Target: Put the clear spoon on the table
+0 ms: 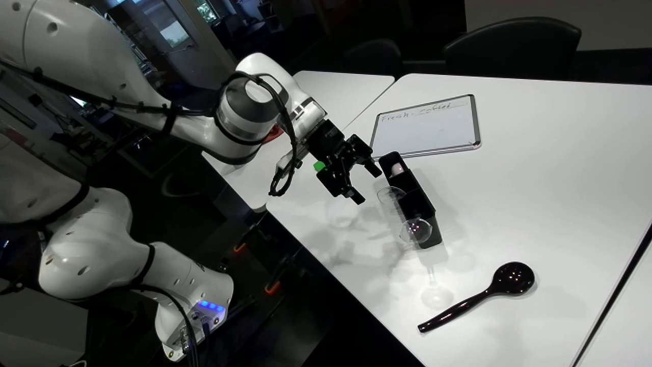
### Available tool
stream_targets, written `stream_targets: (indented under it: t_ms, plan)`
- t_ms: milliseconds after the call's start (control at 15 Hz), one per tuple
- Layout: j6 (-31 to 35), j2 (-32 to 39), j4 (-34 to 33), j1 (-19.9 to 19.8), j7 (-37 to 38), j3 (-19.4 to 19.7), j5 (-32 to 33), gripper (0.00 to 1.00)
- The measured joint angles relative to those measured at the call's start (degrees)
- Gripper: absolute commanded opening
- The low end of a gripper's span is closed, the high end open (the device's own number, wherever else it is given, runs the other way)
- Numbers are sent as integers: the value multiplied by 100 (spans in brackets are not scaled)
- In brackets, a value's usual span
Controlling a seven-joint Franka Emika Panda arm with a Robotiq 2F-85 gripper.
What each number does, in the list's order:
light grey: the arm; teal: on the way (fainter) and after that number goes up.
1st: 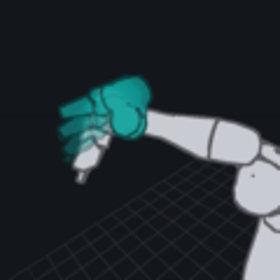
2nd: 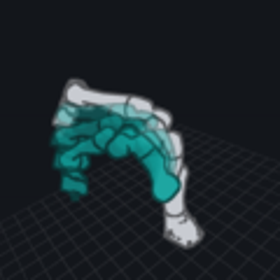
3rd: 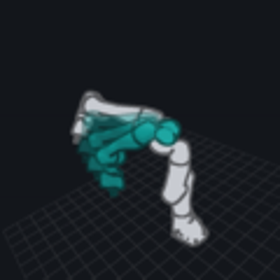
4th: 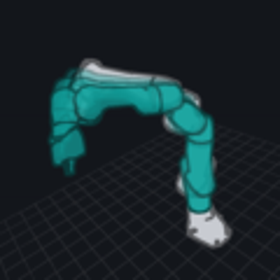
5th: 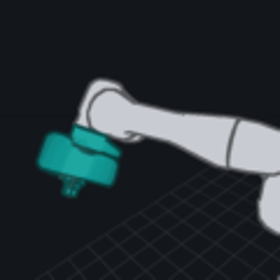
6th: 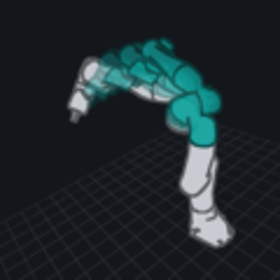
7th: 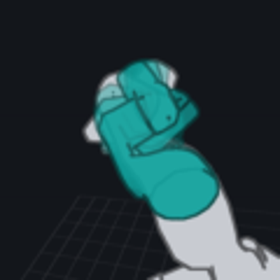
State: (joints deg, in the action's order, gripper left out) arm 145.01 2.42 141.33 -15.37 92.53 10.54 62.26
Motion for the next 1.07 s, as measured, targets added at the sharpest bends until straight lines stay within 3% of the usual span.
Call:
stream_targets:
  t_ms: [667, 733, 1067]
  plan:
    - [-7, 698, -465, 167, 4, 3, -1, 100]
    - [-8, 760, -496, 172, 4, 3, -1, 83]
    - [-15, 967, -609, 208, 5, 9, -1, 42]
